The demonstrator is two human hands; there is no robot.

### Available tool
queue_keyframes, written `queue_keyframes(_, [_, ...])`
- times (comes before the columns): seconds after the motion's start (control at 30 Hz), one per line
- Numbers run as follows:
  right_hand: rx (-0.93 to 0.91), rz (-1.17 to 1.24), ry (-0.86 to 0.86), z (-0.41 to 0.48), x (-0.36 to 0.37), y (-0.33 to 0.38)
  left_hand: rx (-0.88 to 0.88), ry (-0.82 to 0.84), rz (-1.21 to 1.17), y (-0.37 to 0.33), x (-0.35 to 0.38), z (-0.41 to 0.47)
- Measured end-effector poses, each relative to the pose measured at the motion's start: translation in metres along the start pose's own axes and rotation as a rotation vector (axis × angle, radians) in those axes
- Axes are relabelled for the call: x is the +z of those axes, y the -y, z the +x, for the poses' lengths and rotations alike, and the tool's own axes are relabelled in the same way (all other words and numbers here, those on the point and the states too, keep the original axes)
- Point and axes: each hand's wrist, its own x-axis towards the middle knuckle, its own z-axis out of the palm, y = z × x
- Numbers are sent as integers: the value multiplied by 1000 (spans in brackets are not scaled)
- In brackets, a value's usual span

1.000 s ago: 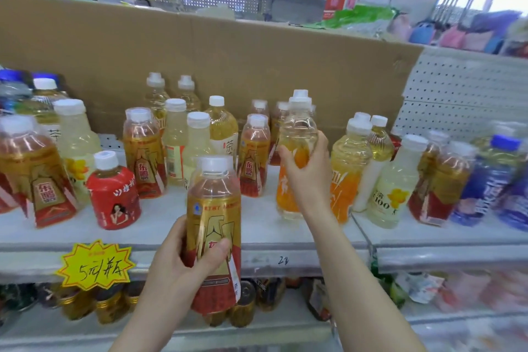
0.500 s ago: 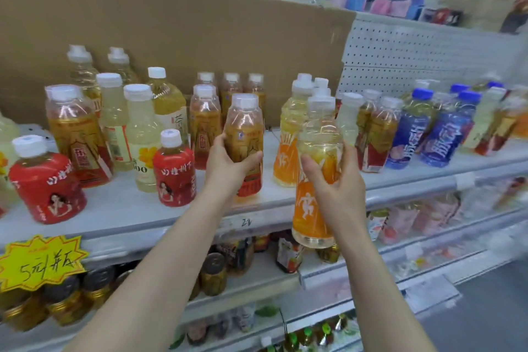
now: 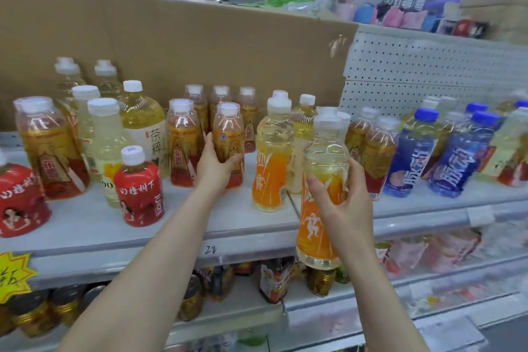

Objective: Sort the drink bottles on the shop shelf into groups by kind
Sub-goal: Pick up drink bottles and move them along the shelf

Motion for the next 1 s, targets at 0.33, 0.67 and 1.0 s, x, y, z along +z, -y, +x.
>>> queue_keyframes(0.33, [-4, 106, 62, 12, -1, -8, 197, 145, -17, -20, 35, -80])
queue_keyframes(0.67, [32, 172, 163, 10, -7, -10, 162, 14, -70, -26, 22, -109])
queue_keyframes(1.0, [68, 256, 348, -25, 24, 7, 3, -98, -358, -1, -85, -208])
